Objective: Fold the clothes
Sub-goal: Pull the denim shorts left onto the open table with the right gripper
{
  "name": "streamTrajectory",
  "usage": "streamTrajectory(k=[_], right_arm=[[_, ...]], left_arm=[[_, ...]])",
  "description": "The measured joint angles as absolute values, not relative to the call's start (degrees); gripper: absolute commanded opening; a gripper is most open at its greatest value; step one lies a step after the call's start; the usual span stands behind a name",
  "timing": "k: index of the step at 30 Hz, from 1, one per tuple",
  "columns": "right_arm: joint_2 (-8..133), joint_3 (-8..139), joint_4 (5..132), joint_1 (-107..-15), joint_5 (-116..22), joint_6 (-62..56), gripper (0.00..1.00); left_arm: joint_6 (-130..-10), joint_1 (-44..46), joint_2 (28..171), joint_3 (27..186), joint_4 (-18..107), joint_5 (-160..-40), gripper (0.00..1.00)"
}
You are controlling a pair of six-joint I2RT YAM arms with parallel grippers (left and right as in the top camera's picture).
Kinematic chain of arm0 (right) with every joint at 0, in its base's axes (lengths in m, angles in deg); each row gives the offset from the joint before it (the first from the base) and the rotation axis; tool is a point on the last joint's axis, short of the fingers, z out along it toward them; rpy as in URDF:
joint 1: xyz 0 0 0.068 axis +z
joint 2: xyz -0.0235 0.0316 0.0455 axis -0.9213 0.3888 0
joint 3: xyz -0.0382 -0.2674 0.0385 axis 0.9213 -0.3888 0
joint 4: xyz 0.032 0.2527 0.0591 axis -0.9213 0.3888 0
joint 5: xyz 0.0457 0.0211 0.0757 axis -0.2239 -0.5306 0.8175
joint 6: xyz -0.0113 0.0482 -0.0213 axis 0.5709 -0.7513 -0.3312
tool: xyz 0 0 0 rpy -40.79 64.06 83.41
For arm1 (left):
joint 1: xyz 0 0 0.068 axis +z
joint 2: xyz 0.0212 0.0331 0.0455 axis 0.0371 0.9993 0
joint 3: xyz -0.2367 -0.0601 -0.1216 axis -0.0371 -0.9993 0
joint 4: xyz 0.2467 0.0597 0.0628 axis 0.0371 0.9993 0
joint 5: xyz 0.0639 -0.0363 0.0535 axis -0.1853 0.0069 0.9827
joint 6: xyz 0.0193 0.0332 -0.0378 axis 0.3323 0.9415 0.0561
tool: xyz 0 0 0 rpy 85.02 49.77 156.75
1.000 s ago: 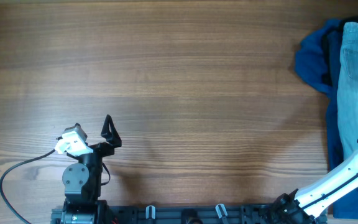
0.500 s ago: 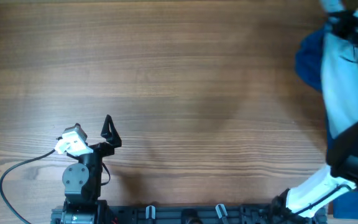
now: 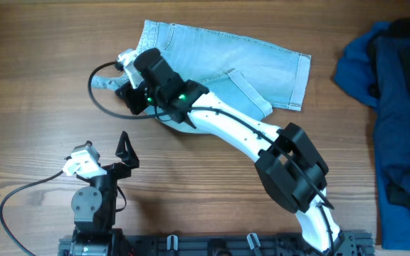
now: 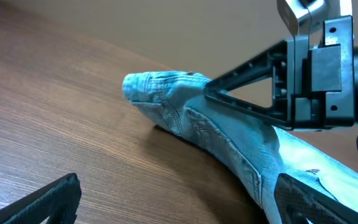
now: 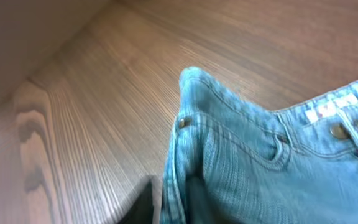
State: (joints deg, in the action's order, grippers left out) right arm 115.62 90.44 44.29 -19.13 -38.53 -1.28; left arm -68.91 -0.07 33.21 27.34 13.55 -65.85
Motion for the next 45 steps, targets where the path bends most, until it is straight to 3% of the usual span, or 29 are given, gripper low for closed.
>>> streamTrajectory(k=[1,3,5,10,17,23,30,31,33,35,36,41,45], right_arm=[[115.6,90.4,44.1,-19.0,-39.1,-0.7,0.42],[115.6,90.4,44.1,-19.6,-40.0,-0.2,0.70],[115.6,90.4,44.1,-20.7,-40.2,0.3,0.75],[111.9,90.4,51.7,-26.3,-41.5,1.0,0.68],[106.8,89.7,63.3,-43.4,-48.2,-3.3,0.62],[108.5,89.5,63.7,-44.9,-52.8,-2.8,0.62],[120.6,89.3,65.5,-44.9,-55.0,-2.4,0.64],[121.1,89.2,65.7,-45.0,-55.0,-2.4,0.63],[121.2,89.0,65.9,-45.1,-55.2,-2.3,0.48],[121.2,89.0,66.2,-45.2,-55.6,-1.4,0.13],[121.2,89.0,66.4,-45.2,-55.6,-1.3,0.06],[120.7,89.0,69.3,-45.3,-56.1,-0.8,0.04],[114.4,89.0,80.3,-45.3,-56.3,-0.6,0.04]], left_arm=[[-68.9,-0.1,33.2,27.3,13.6,-65.9,1.00],[-68.9,-0.1,33.2,27.3,13.6,-65.9,1.00],[-68.9,-0.1,33.2,27.3,13.6,-65.9,1.00],[-68.9,-0.1,33.2,27.3,13.6,-65.9,1.00],[-68.9,-0.1,33.2,27.3,13.6,-65.9,1.00],[-68.9,-0.1,33.2,27.3,13.6,-65.9,1.00],[-68.9,-0.1,33.2,27.3,13.6,-65.9,1.00],[-68.9,-0.1,33.2,27.3,13.6,-65.9,1.00],[-68.9,-0.1,33.2,27.3,13.6,-65.9,1.00],[-68.9,-0.1,33.2,27.3,13.6,-65.9,1.00],[-68.9,-0.1,33.2,27.3,13.6,-65.9,1.00],[-68.9,-0.1,33.2,27.3,13.5,-65.9,1.00],[-68.9,-0.1,33.2,27.3,13.6,-65.9,1.00]])
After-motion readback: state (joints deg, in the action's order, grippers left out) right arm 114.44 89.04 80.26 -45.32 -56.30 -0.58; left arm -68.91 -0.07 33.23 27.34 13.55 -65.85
